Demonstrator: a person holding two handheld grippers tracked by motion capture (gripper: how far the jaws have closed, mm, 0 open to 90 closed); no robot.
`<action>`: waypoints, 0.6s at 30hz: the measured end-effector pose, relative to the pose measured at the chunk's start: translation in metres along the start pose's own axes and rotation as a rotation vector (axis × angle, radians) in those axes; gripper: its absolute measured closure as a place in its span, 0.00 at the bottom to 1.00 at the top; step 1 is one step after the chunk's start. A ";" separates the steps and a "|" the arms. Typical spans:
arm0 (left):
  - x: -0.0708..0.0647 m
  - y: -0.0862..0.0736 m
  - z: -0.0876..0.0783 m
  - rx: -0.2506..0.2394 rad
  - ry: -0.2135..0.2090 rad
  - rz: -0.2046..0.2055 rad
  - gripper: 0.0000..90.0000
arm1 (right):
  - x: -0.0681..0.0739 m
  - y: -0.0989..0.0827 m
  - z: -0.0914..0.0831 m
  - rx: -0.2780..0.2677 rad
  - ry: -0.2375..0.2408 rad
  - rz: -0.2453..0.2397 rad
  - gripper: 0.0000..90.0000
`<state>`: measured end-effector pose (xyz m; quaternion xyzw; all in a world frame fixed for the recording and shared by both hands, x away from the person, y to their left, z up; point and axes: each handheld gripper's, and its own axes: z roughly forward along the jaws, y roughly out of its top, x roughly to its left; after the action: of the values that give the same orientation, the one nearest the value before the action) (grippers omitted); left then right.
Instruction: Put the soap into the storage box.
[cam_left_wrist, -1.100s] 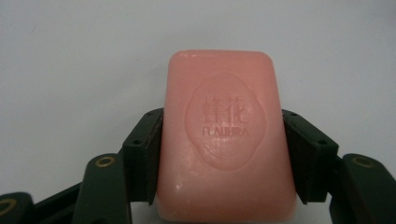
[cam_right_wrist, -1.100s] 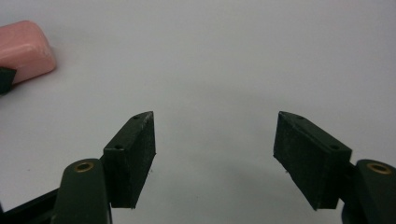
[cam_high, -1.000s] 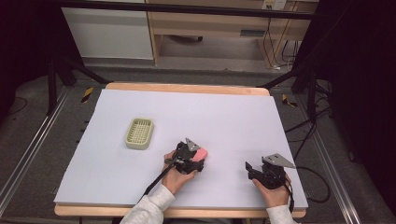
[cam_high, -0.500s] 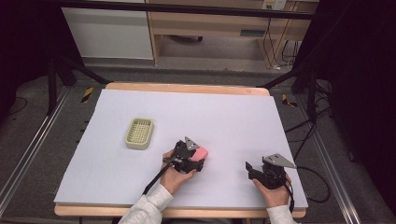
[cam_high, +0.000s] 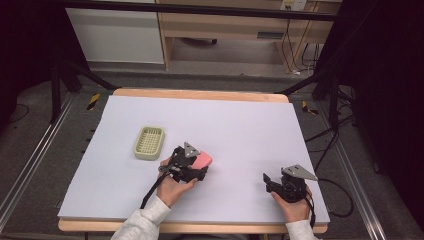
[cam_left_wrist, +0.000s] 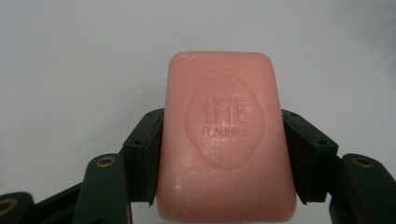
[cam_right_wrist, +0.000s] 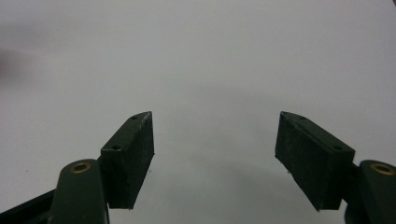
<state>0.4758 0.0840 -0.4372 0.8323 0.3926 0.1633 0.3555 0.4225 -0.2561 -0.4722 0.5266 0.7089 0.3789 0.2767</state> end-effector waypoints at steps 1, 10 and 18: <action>0.002 0.000 -0.002 -0.001 0.001 -0.002 0.41 | 0.000 0.000 0.000 0.001 0.000 0.002 0.31; 0.021 -0.008 -0.019 -0.014 0.026 -0.027 0.41 | 0.000 0.000 0.000 0.002 -0.002 0.002 0.31; 0.037 -0.015 -0.034 -0.030 0.043 -0.058 0.41 | 0.000 -0.001 -0.001 0.000 -0.006 -0.004 0.31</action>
<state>0.4728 0.1342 -0.4247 0.8115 0.4215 0.1768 0.3640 0.4214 -0.2560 -0.4726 0.5265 0.7091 0.3766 0.2796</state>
